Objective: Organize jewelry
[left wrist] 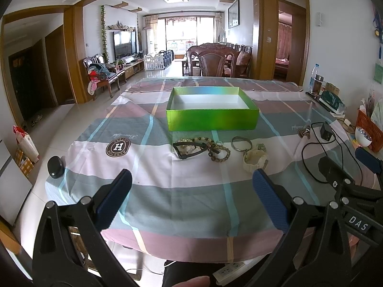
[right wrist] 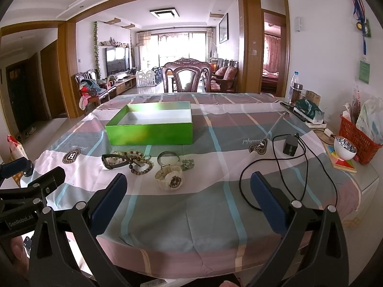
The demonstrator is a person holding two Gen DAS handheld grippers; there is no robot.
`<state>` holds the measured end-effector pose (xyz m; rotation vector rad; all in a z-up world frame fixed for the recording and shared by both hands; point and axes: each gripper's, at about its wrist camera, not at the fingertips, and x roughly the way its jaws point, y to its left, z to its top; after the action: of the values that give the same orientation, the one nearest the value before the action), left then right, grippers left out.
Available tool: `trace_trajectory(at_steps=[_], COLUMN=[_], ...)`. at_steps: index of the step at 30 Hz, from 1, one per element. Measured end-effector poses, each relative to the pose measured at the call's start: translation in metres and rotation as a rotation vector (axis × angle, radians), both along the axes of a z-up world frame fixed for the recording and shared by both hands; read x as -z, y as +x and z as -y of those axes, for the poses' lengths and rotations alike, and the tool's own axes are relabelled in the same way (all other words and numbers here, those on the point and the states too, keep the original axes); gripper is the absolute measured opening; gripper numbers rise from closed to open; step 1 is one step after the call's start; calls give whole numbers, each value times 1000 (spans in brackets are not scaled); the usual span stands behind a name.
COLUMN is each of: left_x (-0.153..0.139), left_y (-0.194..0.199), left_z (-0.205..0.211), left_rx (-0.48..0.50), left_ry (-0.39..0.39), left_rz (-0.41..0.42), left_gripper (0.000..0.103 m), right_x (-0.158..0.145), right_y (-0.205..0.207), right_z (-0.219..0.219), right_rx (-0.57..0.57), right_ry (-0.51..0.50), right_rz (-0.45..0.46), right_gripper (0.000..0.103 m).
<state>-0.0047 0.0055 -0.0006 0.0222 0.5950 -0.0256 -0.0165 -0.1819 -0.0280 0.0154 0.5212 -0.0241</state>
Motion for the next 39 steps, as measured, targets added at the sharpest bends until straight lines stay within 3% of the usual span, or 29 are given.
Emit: trace_trajectory(at_steps=[21, 24, 27, 29, 32, 34, 36, 39], left_x=[3, 3, 0, -2, 2, 4, 1, -9], left_y=[-1, -2, -6, -8, -3, -2, -5, -21], left_z=[2, -2, -21, -23, -25, -27, -37, -60], left_rx=[5, 25, 15, -21, 1, 17, 16, -22], left_ry=[2, 16, -60, -10, 2, -14, -85, -205], left_rz=[-2, -11, 1, 22, 20, 26, 57, 199], left_gripper=[99, 99, 99, 99, 99, 99, 99, 99], right_x=[5, -3, -11, -13, -7, -2, -2, -7], right_y=[1, -10, -22, -27, -16, -8, -9, -27], right_z=[5, 16, 29, 38, 53, 61, 64, 63], right_rx=[-16, -25, 25, 51, 44, 28, 45, 73], right_ry=[20, 65, 73, 75, 134, 177, 170, 113], right_rz=[-2, 79, 186, 243, 216, 192, 219, 361], right_gripper=[100, 100, 100, 100, 100, 100, 100, 100])
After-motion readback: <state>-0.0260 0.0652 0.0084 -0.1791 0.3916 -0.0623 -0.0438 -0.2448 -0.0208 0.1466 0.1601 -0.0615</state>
